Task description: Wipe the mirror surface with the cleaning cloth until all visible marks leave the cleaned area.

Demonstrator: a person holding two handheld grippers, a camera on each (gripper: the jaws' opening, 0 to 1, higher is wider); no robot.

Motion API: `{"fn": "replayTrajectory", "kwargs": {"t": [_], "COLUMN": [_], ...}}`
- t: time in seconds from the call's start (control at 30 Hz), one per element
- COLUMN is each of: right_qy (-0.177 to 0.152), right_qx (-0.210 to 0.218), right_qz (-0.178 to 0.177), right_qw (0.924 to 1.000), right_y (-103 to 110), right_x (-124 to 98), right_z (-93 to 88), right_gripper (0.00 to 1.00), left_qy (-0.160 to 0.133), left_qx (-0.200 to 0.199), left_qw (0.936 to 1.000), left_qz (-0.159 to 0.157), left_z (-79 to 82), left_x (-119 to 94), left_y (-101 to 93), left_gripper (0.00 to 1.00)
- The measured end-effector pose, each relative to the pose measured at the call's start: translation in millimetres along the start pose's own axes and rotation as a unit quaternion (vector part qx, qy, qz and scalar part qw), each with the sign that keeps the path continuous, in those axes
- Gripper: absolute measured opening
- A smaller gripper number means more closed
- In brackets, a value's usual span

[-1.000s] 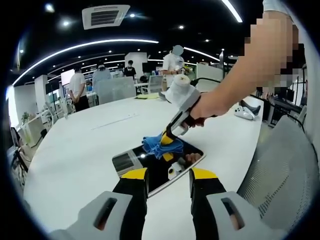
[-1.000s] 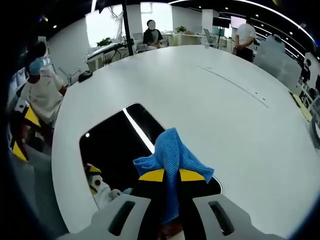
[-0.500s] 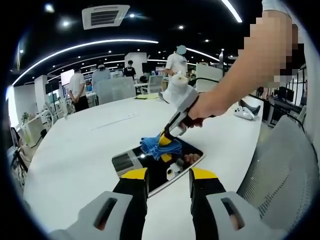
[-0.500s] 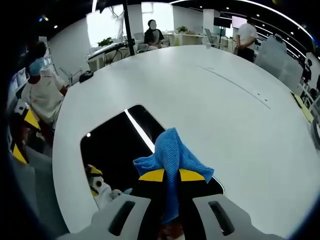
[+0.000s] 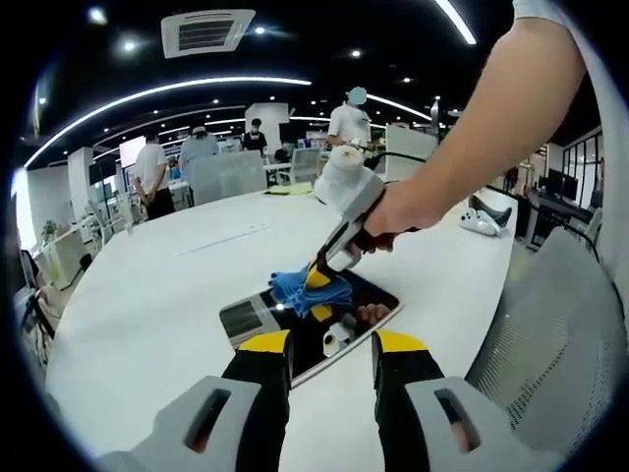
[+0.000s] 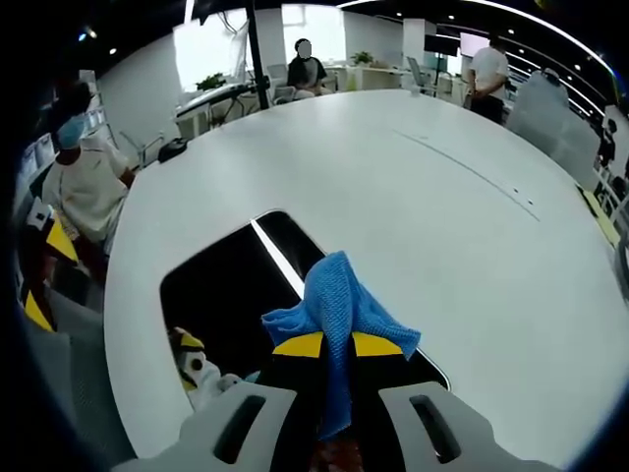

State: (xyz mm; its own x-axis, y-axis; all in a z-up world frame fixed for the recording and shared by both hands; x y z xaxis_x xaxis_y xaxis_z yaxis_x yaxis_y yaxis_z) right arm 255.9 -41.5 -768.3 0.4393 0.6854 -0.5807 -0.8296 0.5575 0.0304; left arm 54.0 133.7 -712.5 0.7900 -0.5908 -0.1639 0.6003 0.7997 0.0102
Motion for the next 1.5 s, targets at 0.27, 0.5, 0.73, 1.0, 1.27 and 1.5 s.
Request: {"fn": "replayTrajectory", "kwargs": {"t": [0.27, 0.5, 0.73, 1.0, 1.27, 1.5], "right_qy": [0.0, 0.001, 0.001, -0.001, -0.002, -0.005], "right_qx": [-0.001, -0.002, -0.003, -0.001, 0.0, 0.004], "right_qz": [0.003, 0.005, 0.009, 0.01, 0.012, 0.016], "right_qw": [1.0, 1.0, 1.0, 0.9999, 0.9999, 0.9999], "right_y": [1.5, 3.3, 5.0, 6.3, 8.1, 9.8], "right_x": [2.8, 5.2, 8.4, 10.8, 13.3, 16.5], "right_z": [1.6, 3.3, 5.2, 6.6, 8.4, 10.6], "right_gripper": [0.04, 0.04, 0.04, 0.04, 0.04, 0.04], "left_qy": [0.0, 0.0, 0.0, 0.0, 0.002, 0.001], "left_qx": [0.0, 0.0, 0.0, -0.001, 0.0, -0.001], "left_qw": [1.0, 1.0, 1.0, 1.0, 1.0, 1.0], "left_qz": [-0.001, -0.001, -0.002, -0.002, -0.004, -0.004], "left_z": [-0.1, -0.1, -0.3, -0.3, -0.2, -0.3], "left_x": [0.0, 0.1, 0.1, 0.3, 0.4, 0.5], "left_y": [-0.4, -0.8, -0.8, -0.8, -1.0, -1.0], "left_gripper": [0.31, 0.31, 0.31, 0.31, 0.31, 0.31]}}
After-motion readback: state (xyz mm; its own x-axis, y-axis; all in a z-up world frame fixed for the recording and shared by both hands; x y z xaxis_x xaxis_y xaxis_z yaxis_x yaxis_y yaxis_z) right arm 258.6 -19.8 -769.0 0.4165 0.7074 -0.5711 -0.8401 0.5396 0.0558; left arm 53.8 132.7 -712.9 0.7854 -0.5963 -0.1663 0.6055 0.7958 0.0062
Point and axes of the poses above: the point that each gripper's makers call its tool centre point, and the gripper's own axes: x roughly forward along the fingers, y roughly to its left, z roughly out of its top, the point moved 10 cm from there along -x, roughly backward along the fingers, and after that the axes turned 15 degrees about -y, right-handed, at the moved point
